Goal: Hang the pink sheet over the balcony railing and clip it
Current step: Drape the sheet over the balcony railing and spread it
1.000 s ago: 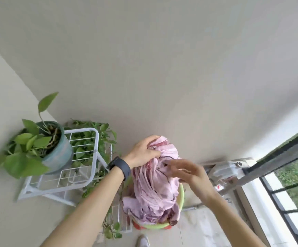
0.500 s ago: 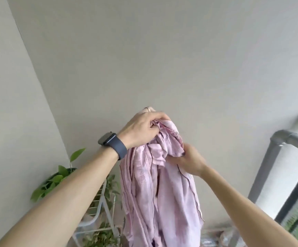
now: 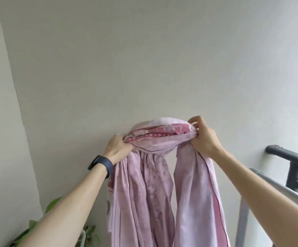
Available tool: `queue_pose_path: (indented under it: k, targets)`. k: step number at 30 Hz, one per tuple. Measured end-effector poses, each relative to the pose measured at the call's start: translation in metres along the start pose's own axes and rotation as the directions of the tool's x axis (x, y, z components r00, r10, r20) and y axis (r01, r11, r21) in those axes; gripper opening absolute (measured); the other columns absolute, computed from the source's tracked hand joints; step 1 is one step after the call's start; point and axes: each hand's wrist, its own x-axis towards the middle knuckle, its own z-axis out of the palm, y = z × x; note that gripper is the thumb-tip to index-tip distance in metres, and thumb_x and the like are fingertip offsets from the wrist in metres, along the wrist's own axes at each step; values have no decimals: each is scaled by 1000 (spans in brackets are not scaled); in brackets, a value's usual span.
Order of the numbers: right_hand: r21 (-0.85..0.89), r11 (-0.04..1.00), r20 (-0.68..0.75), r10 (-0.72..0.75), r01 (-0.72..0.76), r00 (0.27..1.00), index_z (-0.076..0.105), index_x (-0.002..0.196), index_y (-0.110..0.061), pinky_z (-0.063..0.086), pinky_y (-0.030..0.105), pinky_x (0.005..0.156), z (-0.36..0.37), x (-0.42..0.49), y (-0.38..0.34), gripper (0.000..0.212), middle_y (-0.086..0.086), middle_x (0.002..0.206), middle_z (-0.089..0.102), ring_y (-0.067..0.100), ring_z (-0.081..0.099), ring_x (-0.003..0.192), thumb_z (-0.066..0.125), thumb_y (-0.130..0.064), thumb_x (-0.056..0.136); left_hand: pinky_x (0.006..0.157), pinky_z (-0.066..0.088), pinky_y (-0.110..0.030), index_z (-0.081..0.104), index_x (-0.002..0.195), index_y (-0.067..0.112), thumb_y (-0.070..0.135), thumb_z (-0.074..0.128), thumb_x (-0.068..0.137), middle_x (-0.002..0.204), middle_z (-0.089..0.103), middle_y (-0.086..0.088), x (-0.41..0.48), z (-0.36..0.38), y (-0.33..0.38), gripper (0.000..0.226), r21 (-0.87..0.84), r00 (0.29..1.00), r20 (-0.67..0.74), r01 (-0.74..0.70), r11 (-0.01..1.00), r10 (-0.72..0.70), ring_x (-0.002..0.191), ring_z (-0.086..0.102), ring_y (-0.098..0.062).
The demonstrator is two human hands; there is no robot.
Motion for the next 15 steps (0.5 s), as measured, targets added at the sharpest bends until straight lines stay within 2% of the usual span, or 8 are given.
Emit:
queue_pose_path:
  k: [3,5,7,10,12,13,14,15]
  targets:
    - [-70,992,163,111,-100,980,45,138,-25,48,31,89,-8,8,15,80,-8,116,66,20,63,104,81,-35,68,96,49,-37,68,106,21,6,57,78,103,72,-8,27,-15,38,34,-351,999,37,1,936,13,104,65,-25]
    - [73,984,250,142,-165,958,58,129,-24,54,40,97,-11,13,23,65,-5,115,72,21,68,110,81,-29,69,99,50,-43,64,116,20,1,60,65,109,72,-11,39,-15,55,55,-496,973,208,14,868,103,106,66,-28]
    - [245,921,404,186,-302,896,68,119,-20,53,47,101,-19,15,33,48,4,113,75,26,70,110,77,-18,72,94,53,-43,62,120,20,-2,64,55,106,72,-12,47,-11,64,68,-521,921,346,32,853,177,101,68,-30]
    - [223,824,729,214,-521,650,64,130,-13,42,50,111,-32,11,47,53,15,128,68,34,63,121,71,-19,78,84,54,-40,60,109,12,0,69,51,94,69,-11,57,-5,66,60,-435,900,374,-41,899,223,90,67,-27]
    - [99,826,867,202,-555,456,58,136,-7,36,49,116,-33,9,51,57,17,138,60,34,56,130,72,-17,81,72,49,-34,56,93,13,8,71,50,79,63,-2,63,-8,72,46,-275,917,291,-192,942,272,77,59,-20]
    - [56,838,901,191,-542,388,56,137,-5,36,48,116,-34,10,50,56,18,140,58,34,54,132,71,-14,83,67,46,-31,54,89,15,12,72,52,76,60,1,68,-11,76,42,-183,912,253,-282,942,322,72,55,-18]
    - [33,853,916,182,-522,357,56,137,-4,38,47,115,-36,12,46,54,18,141,58,34,54,131,70,-10,86,63,44,-31,52,88,16,15,73,57,75,61,3,72,-14,81,38,-86,898,217,-373,924,383,69,53,-18]
    - [18,867,906,196,-497,376,58,135,-4,41,46,112,-40,18,40,51,17,138,60,33,57,129,71,-8,86,63,45,-32,51,89,19,19,73,65,76,63,4,77,-18,86,33,13,879,174,-452,892,443,68,55,-19]
